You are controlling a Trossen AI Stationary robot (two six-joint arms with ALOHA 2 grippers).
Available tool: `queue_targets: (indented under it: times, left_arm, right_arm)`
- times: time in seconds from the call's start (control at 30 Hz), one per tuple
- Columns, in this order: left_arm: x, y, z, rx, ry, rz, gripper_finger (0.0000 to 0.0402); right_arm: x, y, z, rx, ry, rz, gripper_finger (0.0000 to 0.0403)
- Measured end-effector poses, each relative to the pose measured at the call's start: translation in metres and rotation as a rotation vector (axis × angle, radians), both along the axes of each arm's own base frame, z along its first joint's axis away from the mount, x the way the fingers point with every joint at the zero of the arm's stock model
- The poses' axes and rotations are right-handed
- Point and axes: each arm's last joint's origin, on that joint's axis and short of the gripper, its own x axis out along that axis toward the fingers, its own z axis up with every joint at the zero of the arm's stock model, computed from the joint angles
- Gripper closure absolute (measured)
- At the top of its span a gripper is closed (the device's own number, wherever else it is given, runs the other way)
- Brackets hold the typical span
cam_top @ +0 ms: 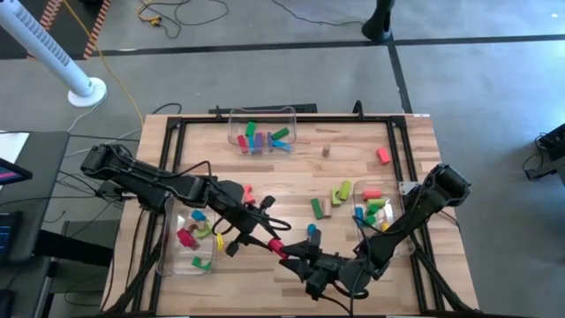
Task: Sort blocks by size
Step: Put the red cylindrical block into the right transparent bin
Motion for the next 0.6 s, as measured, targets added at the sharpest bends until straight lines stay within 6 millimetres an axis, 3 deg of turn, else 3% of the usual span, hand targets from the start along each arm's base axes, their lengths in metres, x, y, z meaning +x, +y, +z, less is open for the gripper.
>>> queue_targets:
  times: [0.6]
  left_arm:
    - [0.0001,0.0,0.0002,-0.002,-0.002,0.001,0.028]
  right_arm:
    - [0.0019,-0.0033,-0.0001,0.008,-0.002,-0.022,0.0201]
